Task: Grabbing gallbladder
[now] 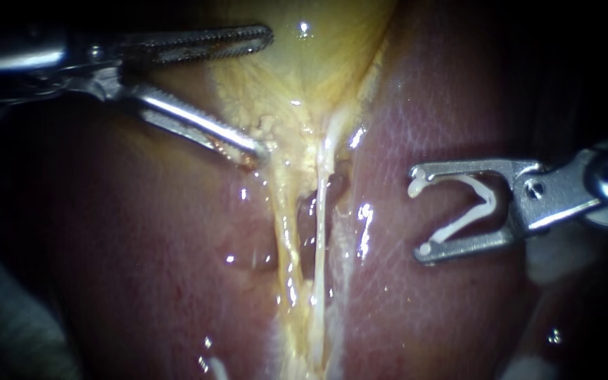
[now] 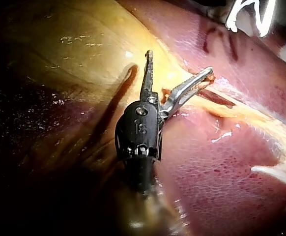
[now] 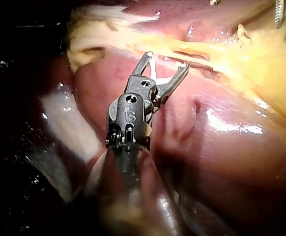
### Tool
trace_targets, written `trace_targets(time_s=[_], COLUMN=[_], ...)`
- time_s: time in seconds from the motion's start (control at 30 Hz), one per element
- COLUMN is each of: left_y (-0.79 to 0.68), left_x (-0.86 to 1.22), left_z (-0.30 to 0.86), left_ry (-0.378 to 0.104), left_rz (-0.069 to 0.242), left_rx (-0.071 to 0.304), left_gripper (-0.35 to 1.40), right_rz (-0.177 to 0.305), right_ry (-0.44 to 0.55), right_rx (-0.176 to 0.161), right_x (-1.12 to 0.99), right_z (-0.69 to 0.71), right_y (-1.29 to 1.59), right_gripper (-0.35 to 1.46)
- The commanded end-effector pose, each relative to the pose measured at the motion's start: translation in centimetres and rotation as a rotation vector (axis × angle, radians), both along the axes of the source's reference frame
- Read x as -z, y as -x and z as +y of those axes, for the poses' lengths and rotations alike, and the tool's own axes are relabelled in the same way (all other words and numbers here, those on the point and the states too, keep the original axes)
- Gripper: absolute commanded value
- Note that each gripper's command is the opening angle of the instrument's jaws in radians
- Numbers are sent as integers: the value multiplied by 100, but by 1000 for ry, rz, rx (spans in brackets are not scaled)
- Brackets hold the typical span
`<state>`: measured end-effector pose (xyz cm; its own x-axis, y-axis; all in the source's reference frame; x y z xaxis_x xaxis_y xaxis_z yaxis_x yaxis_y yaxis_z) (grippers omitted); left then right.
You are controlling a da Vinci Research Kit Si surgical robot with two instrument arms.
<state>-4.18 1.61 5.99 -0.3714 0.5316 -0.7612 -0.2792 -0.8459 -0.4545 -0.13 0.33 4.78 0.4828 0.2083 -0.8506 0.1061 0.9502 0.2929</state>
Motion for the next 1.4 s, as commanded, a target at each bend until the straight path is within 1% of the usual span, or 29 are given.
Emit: trace_targets(time_s=[0.03,0.07,0.1,0.2,0.23,0.33,0.43,0.53,0.57,0.67,0.77,0.9,1.03,1.13,1.17,1.27,1.33,1.4], left_y=[-1,-2,-3,-7,-9,-12,-17,-21,-21,-20,-16,-8,0,3,3,4,4,4], left_x=[-1,-1,-3,-7,-10,-18,-30,-39,-41,-48,-53,-57,-61,-64,-64,-64,-65,-66], left_z=[-1,-2,-3,-9,-12,-21,-34,-42,-44,-45,-45,-45,-45,-47,-47,-47,-47,-47], left_ry=[-12,-13,-29,-57,-80,-128,-192,-231,-232,-255,-264,-276,-287,-299,-299,-322,-328,-338], left_rz=[9,18,26,47,61,97,143,172,180,189,193,201,201,204,205,218,223,229], left_rx=[8,6,12,17,20,29,42,54,51,65,73,87,94,96,96,105,106,111], left_gripper=[128,128,126,123,121,118,113,108,106,99,96,89,79,66,57,39,32,31], right_rz=[0,0,0,0,0,0,0,0,0,0,0,0,0,0,0,0,0,0], right_ry=[0,0,0,0,0,0,0,0,0,0,0,0,0,0,0,0,0,0], right_rx=[0,0,0,0,0,0,0,0,0,0,0,0,0,0,0,0,0,0], right_x=[0,0,0,0,0,0,0,0,0,0,0,0,0,1,1,1,0,1], right_z=[0,0,0,0,0,0,0,0,0,0,0,0,0,-1,-1,-1,-1,-1], right_y=[0,0,0,0,0,0,0,0,0,0,0,0,0,0,0,0,0,0], right_gripper=[50,50,50,50,50,50,50,50,50,50,50,50,50,50,50,50,50,50])
